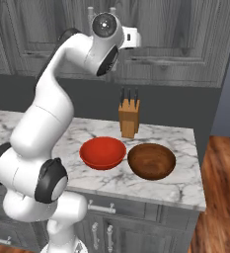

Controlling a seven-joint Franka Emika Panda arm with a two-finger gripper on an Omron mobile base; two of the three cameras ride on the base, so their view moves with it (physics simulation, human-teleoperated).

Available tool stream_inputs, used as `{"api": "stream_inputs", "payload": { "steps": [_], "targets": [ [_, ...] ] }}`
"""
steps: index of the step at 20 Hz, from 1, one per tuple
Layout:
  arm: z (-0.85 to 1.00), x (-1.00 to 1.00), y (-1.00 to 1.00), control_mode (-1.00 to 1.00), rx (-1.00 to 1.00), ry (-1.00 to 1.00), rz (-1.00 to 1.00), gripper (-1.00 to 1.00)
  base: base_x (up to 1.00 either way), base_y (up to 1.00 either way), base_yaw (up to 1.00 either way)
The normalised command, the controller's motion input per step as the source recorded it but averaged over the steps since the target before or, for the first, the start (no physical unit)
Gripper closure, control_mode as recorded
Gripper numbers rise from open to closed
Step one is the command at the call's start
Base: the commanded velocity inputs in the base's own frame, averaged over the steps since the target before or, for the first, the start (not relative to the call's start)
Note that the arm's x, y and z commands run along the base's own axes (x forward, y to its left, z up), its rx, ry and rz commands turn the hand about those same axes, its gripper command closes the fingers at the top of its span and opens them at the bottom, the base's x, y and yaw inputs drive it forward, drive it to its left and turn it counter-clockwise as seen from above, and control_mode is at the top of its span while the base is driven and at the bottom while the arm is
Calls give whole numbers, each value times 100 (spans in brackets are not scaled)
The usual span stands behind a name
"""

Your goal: Open the cabinet. Pick the bowls from the counter and place them in the cabinet. Then close the cabinet.

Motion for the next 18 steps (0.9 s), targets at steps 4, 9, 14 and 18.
{"api": "stream_inputs", "payload": {
  "steps": [4, 9, 14, 18],
  "targets": [
    [-12, -93, -100, -100, 27, 0, 0, 100, 0, 0, 0],
    [-9, -100, -100, -100, 33, 3, 0, 100, 0, 0, 0],
    [-17, -98, -100, -100, 31, 0, 0, 100, 0, 0, 0],
    [-18, -92, -100, -100, 27, -8, 0, 100, 0, 0, 0]
  ]
}}
